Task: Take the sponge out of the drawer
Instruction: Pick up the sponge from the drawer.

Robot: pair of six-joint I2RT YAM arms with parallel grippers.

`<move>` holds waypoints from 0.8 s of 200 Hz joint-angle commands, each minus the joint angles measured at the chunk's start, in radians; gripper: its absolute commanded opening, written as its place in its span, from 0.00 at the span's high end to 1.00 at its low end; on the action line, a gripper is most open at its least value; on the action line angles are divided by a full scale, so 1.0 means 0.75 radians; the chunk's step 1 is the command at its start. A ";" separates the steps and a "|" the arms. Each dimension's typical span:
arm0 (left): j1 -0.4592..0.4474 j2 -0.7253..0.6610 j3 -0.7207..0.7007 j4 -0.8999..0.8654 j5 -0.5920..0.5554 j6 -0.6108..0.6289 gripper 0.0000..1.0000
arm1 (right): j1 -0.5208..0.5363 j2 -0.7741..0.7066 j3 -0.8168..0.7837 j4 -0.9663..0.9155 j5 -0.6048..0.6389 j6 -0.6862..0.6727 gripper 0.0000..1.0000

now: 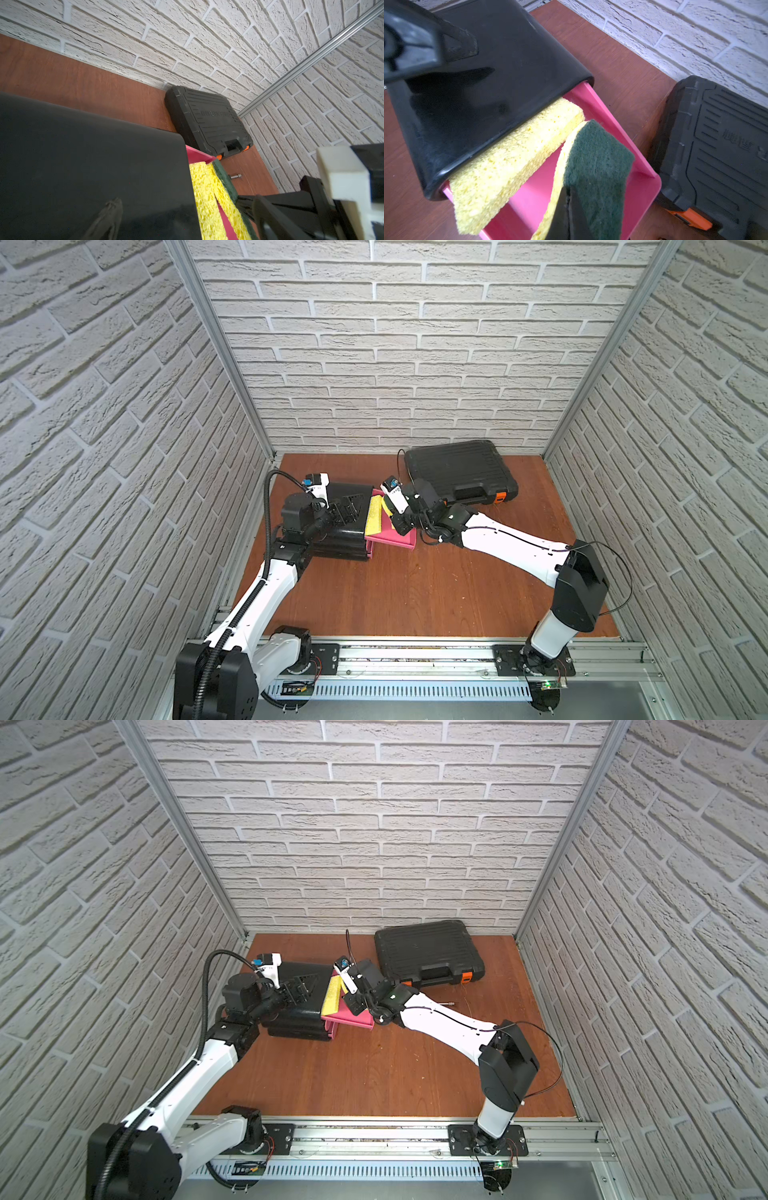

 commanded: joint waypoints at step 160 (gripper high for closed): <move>-0.009 0.241 0.279 0.015 0.562 -0.435 0.16 | -0.061 -0.230 -0.151 0.132 -0.474 -0.451 0.97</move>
